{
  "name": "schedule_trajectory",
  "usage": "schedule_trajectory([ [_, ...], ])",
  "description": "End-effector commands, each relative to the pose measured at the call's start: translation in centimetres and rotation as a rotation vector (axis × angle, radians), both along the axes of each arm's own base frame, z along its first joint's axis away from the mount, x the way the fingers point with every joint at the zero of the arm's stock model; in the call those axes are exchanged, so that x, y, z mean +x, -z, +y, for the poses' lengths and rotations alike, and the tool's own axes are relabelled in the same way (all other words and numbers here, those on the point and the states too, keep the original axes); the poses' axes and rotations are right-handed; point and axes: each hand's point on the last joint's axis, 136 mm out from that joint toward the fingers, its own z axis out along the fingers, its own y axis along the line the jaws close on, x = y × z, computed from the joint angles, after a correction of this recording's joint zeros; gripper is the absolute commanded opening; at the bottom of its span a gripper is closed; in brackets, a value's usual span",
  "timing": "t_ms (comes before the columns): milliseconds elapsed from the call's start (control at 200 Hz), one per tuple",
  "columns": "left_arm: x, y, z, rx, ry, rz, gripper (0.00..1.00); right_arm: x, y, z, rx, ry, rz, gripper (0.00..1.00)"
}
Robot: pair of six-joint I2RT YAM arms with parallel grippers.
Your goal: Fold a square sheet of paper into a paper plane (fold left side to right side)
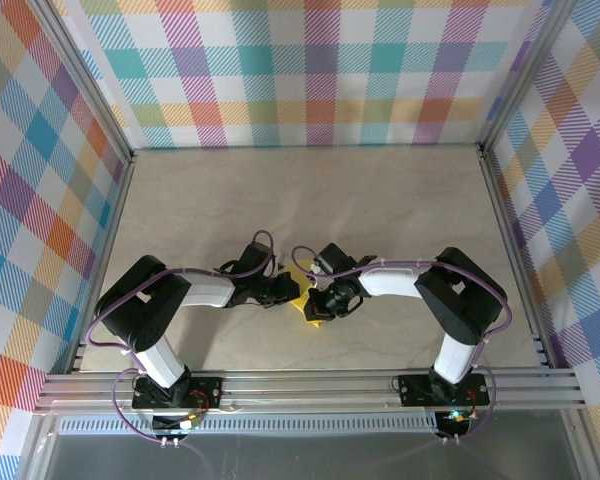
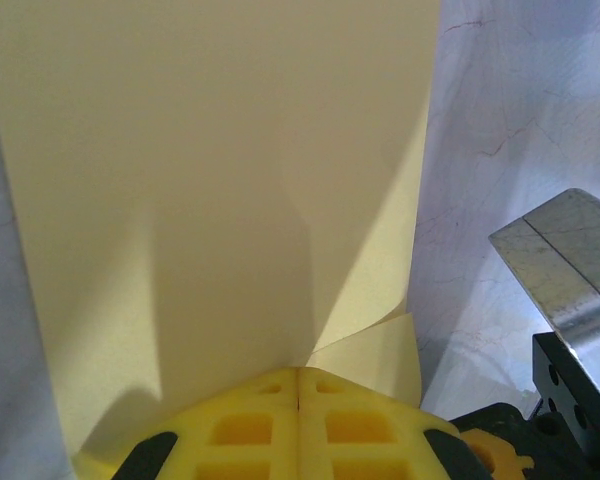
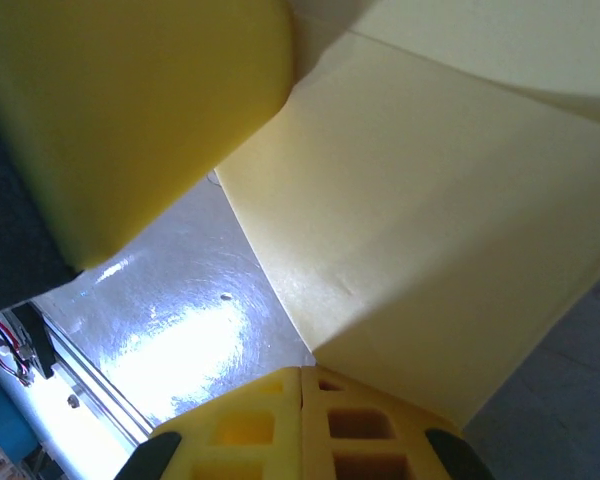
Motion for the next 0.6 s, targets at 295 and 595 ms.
schedule_trajectory([
  [295,-0.8,2.3,1.2,0.098,-0.006,0.047,0.07,-2.5,2.0,-2.3,-0.062,0.034,0.102,0.00],
  [595,-0.7,2.2,1.3,0.103,-0.012,0.044,0.07,-3.9,1.9,-3.6,-0.067,0.050,0.126,0.00],
])
